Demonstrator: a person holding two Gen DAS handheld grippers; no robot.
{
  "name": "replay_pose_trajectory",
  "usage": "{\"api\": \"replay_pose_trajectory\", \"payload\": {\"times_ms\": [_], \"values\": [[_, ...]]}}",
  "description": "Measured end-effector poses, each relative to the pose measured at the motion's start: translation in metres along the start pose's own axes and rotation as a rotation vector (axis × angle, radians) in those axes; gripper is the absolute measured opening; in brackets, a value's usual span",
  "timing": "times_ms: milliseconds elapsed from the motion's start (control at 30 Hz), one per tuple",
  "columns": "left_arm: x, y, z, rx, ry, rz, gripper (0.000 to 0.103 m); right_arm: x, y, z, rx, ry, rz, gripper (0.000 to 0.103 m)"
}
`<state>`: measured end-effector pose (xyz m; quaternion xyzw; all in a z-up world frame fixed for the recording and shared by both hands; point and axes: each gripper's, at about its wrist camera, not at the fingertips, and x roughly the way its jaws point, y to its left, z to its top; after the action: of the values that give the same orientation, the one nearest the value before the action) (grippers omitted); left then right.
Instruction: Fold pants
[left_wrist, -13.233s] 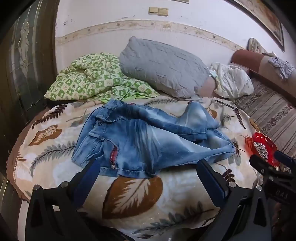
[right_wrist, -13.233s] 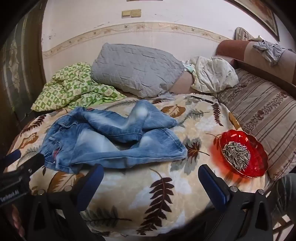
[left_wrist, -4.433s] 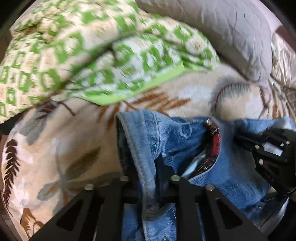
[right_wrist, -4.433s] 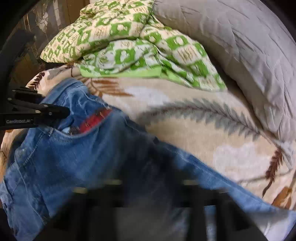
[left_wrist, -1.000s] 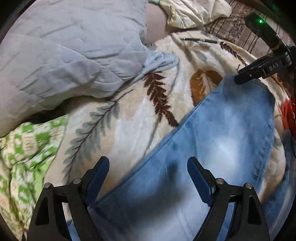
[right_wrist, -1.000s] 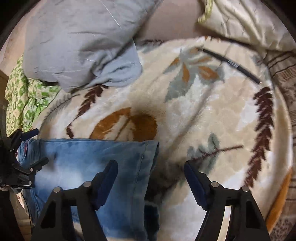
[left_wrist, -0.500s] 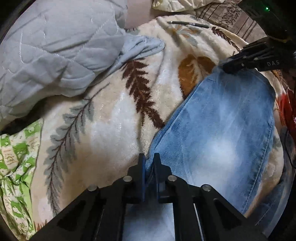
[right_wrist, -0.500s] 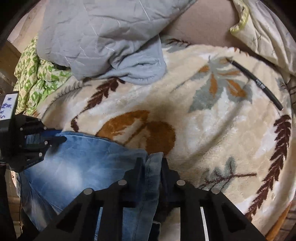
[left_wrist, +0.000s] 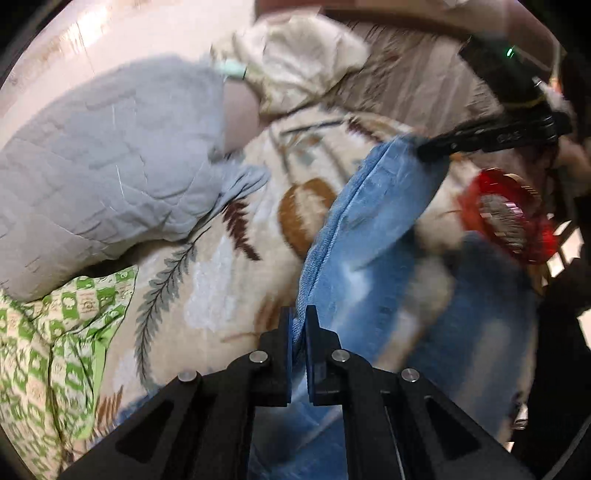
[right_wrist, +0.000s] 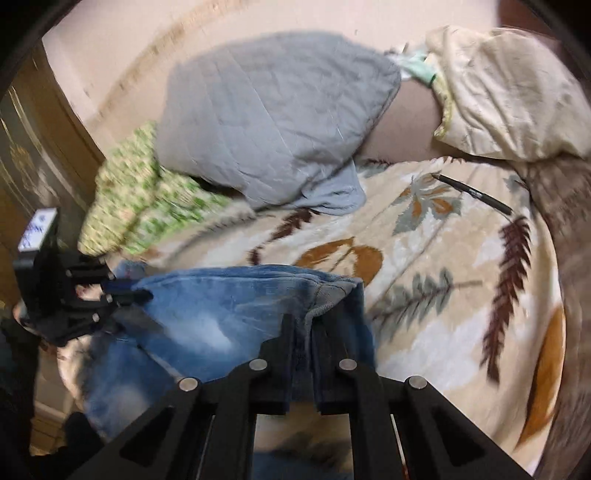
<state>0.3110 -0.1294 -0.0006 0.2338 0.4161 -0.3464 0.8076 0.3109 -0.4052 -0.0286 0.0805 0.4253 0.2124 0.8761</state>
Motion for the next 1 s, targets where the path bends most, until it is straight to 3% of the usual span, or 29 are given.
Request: {"api": "replay_pose_trajectory", "payload": {"times_ms": [233, 333, 433, 633, 800, 867, 900, 933, 967, 1000], "values": [[-0.056, -0.093, -0.05, 0.054, -0.068, -0.098, 0.005, -0.077, 0.021, -0.1, 0.081, -0.116, -0.003, 0.008], [-0.053, -0.128, -0.066, 0.069, -0.05, -0.151, 0.005, -0.088, 0.029, -0.144, 0.079, -0.082, -0.036, 0.008], [-0.029, -0.162, -0.089, 0.088, 0.022, -0.192, 0.005, -0.09, 0.032, -0.181, 0.074, -0.017, -0.087, 0.008], [0.02, -0.183, -0.123, 0.085, 0.162, -0.198, 0.005, -0.085, 0.036, -0.214, 0.021, 0.071, -0.15, 0.008], [0.03, -0.175, -0.124, 0.016, 0.172, -0.216, 0.006, -0.091, 0.029, -0.226, 0.021, 0.111, -0.181, 0.014], [0.024, -0.171, -0.119, -0.015, 0.183, -0.236, 0.013, -0.095, 0.028, -0.231, 0.016, 0.131, -0.207, 0.017], [0.018, -0.169, -0.116, -0.025, 0.174, -0.252, 0.031, -0.098, 0.03, -0.232, 0.009, 0.134, -0.218, 0.018], [0.008, -0.166, -0.112, -0.034, 0.144, -0.259, 0.058, -0.103, 0.031, -0.234, 0.001, 0.134, -0.226, 0.02], [-0.004, -0.161, -0.108, -0.039, 0.106, -0.243, 0.069, -0.108, 0.033, -0.235, -0.006, 0.132, -0.225, 0.022], [-0.012, -0.159, -0.106, -0.044, 0.077, -0.228, 0.077, -0.113, 0.034, -0.236, -0.01, 0.128, -0.222, 0.034]]}}
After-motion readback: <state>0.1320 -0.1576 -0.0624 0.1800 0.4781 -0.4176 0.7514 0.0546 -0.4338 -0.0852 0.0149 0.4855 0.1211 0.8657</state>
